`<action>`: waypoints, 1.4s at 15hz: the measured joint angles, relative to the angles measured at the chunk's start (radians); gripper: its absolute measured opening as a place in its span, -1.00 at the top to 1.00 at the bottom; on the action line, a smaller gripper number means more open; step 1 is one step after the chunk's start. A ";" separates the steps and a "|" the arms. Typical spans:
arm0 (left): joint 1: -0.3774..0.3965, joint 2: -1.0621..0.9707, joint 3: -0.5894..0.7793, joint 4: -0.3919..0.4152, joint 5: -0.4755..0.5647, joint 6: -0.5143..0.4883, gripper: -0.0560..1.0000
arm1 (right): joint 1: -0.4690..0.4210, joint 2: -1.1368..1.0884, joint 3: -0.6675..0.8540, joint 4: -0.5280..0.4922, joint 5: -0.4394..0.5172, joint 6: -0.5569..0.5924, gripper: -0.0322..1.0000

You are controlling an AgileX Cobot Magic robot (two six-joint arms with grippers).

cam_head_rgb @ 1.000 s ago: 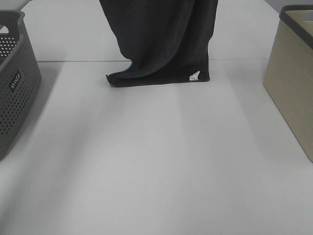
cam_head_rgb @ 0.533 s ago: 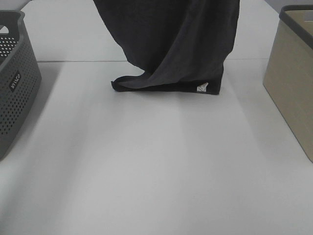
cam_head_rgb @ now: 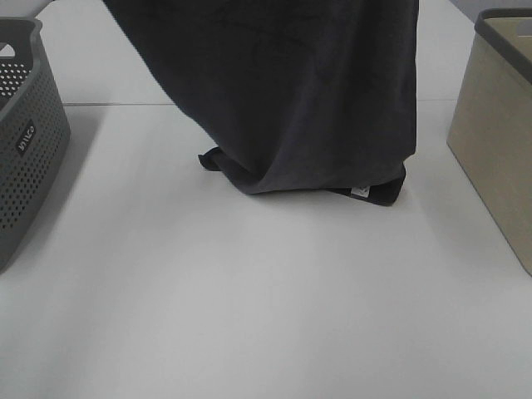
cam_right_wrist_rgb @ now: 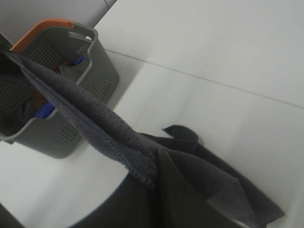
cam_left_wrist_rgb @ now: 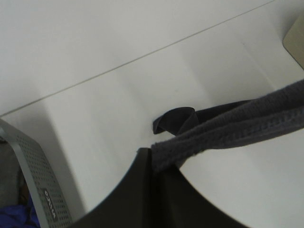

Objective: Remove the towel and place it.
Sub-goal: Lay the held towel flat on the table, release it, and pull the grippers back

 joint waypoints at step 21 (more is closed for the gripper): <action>-0.009 -0.703 1.206 -0.404 -0.013 -0.088 0.89 | 0.002 -0.871 1.279 0.219 -0.020 0.234 0.91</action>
